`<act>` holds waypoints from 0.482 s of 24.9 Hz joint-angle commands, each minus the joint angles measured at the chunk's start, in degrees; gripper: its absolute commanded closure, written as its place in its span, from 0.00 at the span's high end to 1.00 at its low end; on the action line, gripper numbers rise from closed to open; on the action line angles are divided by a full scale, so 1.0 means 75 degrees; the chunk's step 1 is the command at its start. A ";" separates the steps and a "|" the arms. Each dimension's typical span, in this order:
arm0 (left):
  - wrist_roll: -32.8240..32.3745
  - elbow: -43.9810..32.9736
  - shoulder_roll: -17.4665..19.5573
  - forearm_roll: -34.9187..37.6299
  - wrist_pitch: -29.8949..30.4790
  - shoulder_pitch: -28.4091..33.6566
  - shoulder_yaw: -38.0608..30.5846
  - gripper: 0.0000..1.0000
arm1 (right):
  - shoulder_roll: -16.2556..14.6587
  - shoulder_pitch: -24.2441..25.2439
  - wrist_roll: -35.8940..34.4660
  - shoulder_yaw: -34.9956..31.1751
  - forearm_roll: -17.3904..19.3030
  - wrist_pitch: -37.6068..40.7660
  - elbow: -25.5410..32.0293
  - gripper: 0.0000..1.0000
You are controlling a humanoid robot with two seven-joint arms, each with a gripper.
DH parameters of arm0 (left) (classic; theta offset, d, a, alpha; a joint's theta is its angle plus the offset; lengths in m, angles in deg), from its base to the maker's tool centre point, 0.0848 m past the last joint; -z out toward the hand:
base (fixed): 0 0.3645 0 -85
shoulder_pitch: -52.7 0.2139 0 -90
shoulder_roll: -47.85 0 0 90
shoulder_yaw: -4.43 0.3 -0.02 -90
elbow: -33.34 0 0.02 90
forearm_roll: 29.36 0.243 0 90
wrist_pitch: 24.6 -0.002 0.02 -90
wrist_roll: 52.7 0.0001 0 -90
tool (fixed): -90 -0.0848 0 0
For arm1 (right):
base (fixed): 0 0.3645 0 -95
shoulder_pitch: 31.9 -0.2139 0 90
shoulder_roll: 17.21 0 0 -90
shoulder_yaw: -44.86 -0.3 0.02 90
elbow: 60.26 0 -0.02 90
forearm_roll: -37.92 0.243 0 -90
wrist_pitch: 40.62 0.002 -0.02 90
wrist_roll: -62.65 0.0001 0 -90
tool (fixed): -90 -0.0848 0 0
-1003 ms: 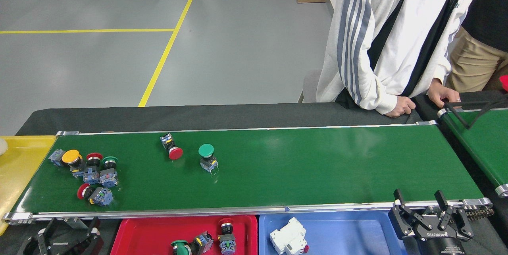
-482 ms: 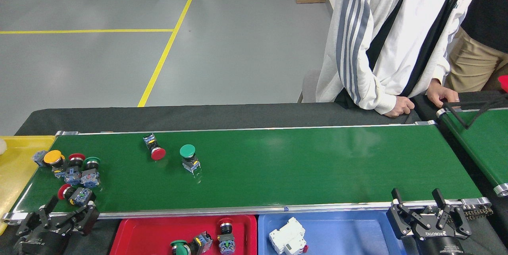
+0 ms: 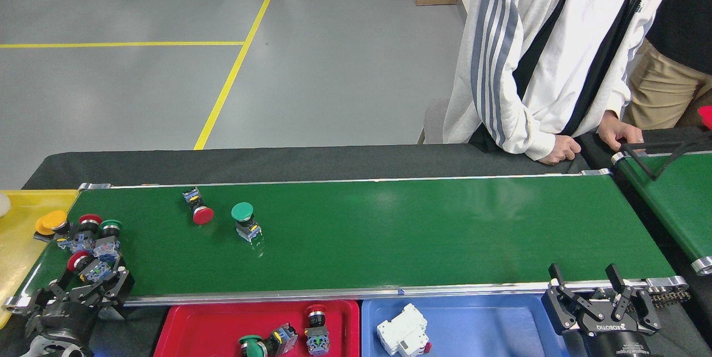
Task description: Pick switch part from conveyor to tray
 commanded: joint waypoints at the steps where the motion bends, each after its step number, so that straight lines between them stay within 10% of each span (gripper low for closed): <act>1: 0.0651 -0.0119 0.0102 -0.0022 0.0222 0.0111 0.0119 0.09 | -0.0069 -0.0025 -0.0007 -0.0036 -0.0001 0.0016 0.0101 1.00; 12: 0.0745 -0.4080 -0.0320 -0.0515 0.3070 0.2971 0.0846 0.12 | -0.0069 -0.0025 0.0005 -0.0071 -0.0001 0.0005 0.0101 1.00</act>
